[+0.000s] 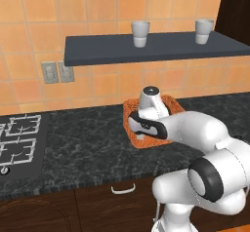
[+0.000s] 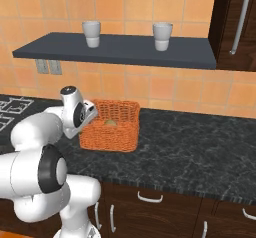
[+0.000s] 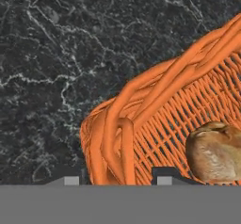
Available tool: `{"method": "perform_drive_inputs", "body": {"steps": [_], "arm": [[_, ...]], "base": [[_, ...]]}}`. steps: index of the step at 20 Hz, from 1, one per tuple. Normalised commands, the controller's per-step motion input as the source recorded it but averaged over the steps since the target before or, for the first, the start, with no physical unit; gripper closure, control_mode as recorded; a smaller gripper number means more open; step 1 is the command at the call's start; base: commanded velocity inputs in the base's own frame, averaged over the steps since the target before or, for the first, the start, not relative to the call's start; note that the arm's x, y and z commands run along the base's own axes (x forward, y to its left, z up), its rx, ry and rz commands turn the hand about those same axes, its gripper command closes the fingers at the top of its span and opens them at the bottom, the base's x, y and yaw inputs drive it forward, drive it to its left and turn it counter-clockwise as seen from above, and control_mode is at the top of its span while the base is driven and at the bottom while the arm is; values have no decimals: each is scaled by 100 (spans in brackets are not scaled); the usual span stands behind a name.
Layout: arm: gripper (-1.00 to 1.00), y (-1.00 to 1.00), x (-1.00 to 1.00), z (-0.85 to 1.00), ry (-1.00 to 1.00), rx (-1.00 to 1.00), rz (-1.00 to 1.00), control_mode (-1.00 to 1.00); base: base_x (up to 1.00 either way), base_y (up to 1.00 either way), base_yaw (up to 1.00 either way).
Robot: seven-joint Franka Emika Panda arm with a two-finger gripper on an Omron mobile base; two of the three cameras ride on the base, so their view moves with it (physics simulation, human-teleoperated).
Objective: Open the cabinet, pick up the bread from the cabinet and place it in the basket. Then move the basket to the dining counter.
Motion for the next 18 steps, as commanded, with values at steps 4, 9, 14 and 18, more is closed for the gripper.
{"method": "perform_drive_inputs", "body": {"steps": [4,9,14,18], "arm": [[100,-21,-88,19,11,0,21,-100],[100,-2,-67,64,0,0,17,-100],[100,2,-94,73,-15,-3,18,-100],[100,0,-47,54,-12,-7,23,-100]], "base": [[0,0,0],[0,0,0],[0,0,0],[0,0,0]]}}
